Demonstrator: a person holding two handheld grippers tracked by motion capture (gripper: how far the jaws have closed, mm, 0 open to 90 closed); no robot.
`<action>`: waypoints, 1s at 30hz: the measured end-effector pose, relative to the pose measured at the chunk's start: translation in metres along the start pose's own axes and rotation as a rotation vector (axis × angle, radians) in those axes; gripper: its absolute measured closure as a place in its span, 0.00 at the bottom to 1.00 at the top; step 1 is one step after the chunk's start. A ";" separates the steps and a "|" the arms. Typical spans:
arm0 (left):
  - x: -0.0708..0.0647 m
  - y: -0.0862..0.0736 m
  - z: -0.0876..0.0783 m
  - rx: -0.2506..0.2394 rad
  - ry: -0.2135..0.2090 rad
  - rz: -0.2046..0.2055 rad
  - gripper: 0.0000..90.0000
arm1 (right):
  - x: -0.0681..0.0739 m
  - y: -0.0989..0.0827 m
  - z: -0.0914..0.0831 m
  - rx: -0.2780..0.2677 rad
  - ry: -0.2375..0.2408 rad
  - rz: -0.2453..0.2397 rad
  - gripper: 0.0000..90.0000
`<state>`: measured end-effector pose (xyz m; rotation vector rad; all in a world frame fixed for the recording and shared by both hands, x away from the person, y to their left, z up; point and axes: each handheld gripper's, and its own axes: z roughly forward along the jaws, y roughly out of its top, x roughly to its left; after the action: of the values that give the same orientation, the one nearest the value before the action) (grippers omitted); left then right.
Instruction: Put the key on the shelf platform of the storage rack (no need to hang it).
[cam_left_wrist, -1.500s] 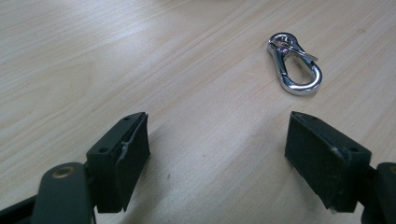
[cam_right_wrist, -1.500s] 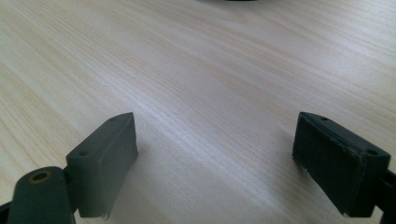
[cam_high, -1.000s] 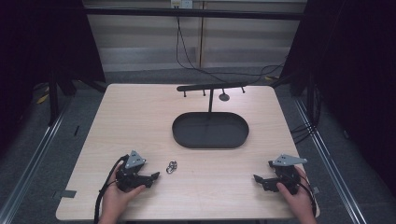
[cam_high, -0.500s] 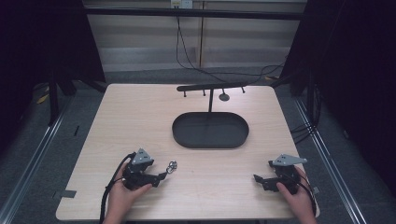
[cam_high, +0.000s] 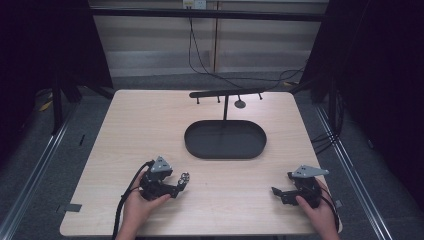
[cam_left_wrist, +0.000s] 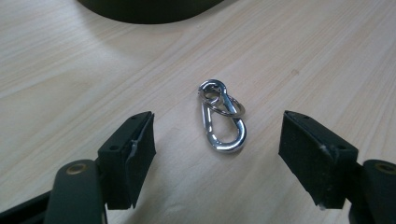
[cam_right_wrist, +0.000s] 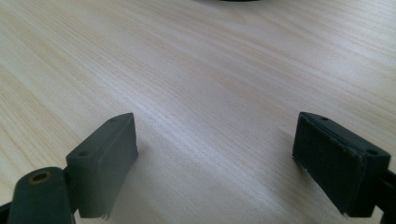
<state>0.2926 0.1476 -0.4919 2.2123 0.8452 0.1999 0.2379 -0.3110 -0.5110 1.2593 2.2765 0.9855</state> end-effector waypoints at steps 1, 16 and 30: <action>-0.001 0.000 0.001 -0.002 0.002 -0.003 0.31 | 0.000 0.000 0.000 0.000 -0.001 0.000 0.15; -0.005 0.011 0.012 0.015 0.023 -0.001 0.41 | 0.000 0.000 0.000 0.000 0.000 0.000 0.15; -0.010 0.010 0.017 0.023 0.049 0.006 0.50 | 0.000 0.000 0.000 0.000 -0.001 0.000 0.15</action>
<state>0.2960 0.1263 -0.4959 2.2392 0.8715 0.2491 0.2380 -0.3110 -0.5110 1.2593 2.2756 0.9851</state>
